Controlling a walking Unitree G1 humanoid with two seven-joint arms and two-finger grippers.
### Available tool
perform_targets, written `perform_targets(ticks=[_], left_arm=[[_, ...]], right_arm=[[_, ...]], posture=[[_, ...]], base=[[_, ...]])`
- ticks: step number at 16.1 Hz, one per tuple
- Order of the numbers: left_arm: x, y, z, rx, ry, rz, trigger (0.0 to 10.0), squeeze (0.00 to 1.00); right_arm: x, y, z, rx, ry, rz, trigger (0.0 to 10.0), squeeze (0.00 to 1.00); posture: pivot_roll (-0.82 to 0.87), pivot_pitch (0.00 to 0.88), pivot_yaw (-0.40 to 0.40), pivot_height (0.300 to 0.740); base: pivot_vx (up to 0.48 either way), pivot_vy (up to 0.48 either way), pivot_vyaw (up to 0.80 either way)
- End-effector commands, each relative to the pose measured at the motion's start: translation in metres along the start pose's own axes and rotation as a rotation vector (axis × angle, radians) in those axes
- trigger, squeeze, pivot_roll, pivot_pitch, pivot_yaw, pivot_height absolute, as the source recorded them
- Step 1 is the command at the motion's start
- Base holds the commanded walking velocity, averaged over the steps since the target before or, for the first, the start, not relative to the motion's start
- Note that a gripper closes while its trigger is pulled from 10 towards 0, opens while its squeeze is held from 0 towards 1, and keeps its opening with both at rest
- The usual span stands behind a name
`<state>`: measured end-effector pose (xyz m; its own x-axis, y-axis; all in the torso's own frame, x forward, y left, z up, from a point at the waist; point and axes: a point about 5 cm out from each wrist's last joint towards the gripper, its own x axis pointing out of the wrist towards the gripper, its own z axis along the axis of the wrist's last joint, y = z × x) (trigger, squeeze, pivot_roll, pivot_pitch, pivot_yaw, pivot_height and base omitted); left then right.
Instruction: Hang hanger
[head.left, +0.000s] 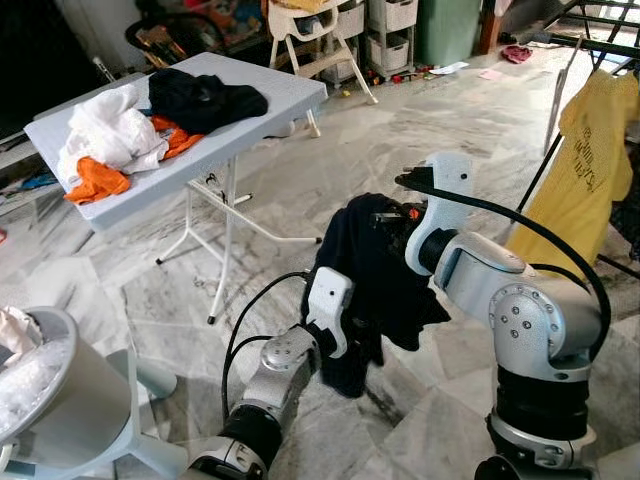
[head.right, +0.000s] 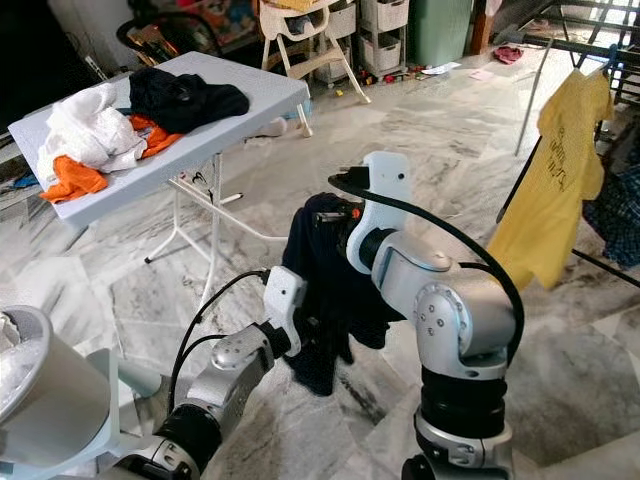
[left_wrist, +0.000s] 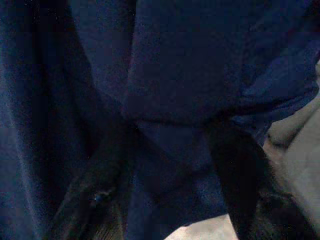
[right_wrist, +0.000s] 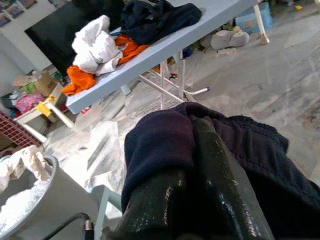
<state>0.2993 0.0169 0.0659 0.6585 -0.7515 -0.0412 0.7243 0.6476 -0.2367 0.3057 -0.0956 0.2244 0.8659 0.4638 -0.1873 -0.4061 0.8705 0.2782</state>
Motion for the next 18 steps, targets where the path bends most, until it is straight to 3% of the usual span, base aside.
perform_targets(ticks=[1,18], left_arm=[[-0.004,0.007,0.0,-0.009,-0.005,0.016,0.0,0.0],[-0.009,0.019,0.02,-0.082,-0.124,-0.029,0.0,0.0]], right_arm=[[-0.002,0.014,0.006,-0.017,-0.025,0.065,0.0,0.0],[0.004,0.012,0.007,-0.027,-0.046,0.066,0.0,0.0]], posture=[[-0.28,0.012,0.189,0.74],[-0.25,0.0,0.18,0.74]], base=[[0.0,0.0,0.0],[0.0,0.0,0.0]])
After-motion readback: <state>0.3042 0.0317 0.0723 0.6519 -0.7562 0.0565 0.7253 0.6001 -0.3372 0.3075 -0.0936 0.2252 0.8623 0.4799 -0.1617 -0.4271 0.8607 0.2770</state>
